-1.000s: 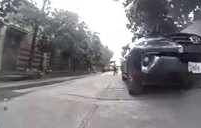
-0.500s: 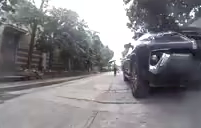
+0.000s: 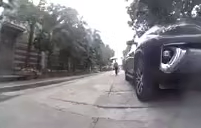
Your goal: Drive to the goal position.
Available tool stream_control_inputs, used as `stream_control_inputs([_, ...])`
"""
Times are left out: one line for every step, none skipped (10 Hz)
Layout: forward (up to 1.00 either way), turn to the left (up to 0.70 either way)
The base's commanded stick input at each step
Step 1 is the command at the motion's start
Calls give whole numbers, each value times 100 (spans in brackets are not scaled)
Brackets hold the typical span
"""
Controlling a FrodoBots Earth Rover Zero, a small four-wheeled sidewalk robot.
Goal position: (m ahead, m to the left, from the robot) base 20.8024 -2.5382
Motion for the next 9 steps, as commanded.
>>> stream_control_inputs([50,-50])
stream_control_inputs([50,-50])
stream_control_inputs([50,-50])
stream_control_inputs([50,-42])
stream_control_inputs([50,-35])
stream_control_inputs([50,0])
stream_control_inputs([50,0])
stream_control_inputs([50,0])
stream_control_inputs([50,0])
